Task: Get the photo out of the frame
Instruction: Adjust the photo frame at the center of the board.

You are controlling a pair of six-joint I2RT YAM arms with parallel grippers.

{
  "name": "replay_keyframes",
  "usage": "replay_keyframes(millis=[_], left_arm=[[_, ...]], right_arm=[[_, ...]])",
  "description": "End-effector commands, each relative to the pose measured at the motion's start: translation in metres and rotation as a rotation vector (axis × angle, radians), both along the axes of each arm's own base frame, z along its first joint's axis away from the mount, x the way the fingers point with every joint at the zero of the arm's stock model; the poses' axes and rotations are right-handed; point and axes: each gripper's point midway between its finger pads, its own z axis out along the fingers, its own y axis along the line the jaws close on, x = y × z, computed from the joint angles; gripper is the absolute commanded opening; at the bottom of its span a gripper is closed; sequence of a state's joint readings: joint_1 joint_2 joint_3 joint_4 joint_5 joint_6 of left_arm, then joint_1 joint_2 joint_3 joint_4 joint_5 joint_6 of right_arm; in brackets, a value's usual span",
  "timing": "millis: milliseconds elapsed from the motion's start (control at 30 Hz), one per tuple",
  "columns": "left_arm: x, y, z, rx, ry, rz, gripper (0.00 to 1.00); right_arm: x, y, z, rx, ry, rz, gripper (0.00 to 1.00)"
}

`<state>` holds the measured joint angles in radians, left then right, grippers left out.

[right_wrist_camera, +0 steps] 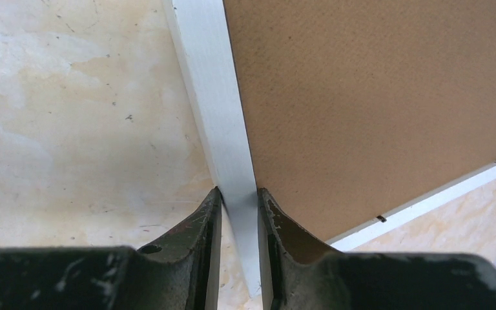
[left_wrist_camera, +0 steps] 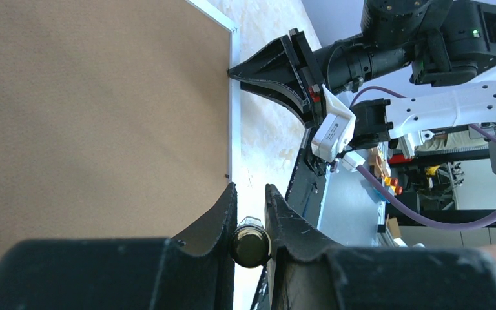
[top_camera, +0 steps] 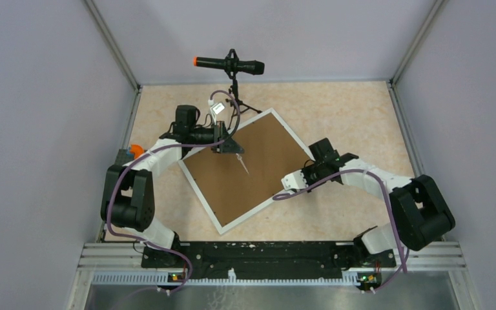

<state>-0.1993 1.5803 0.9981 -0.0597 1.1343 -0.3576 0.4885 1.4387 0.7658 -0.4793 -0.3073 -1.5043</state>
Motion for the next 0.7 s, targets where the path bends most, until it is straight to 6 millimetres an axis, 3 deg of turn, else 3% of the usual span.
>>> replay_keyframes(millis=[0,233,267,300,333,467,667], left_arm=[[0.002,0.000,0.006,-0.020,-0.032,-0.011,0.00],[0.002,0.000,0.006,-0.019,-0.041,-0.012,0.00],[0.002,0.000,0.006,-0.019,-0.047,-0.011,0.00],[0.003,0.000,0.009,-0.015,-0.077,-0.008,0.00],[0.005,0.001,0.010,-0.008,-0.093,-0.002,0.00],[0.010,0.004,0.020,0.036,-0.180,0.021,0.00],[0.012,0.012,0.063,0.082,-0.336,0.073,0.00]], right_arm=[[0.001,-0.002,0.005,0.038,-0.063,-0.039,0.00],[0.002,-0.005,0.008,0.024,-0.039,-0.073,0.00],[0.004,-0.003,0.013,0.036,-0.037,-0.091,0.12],[0.008,0.004,0.034,0.095,-0.030,-0.146,0.50],[0.009,0.007,0.044,0.121,-0.032,-0.158,0.58],[0.004,0.015,0.086,0.210,0.003,-0.221,0.74],[0.010,-0.001,0.137,0.339,0.116,-0.502,0.79]])
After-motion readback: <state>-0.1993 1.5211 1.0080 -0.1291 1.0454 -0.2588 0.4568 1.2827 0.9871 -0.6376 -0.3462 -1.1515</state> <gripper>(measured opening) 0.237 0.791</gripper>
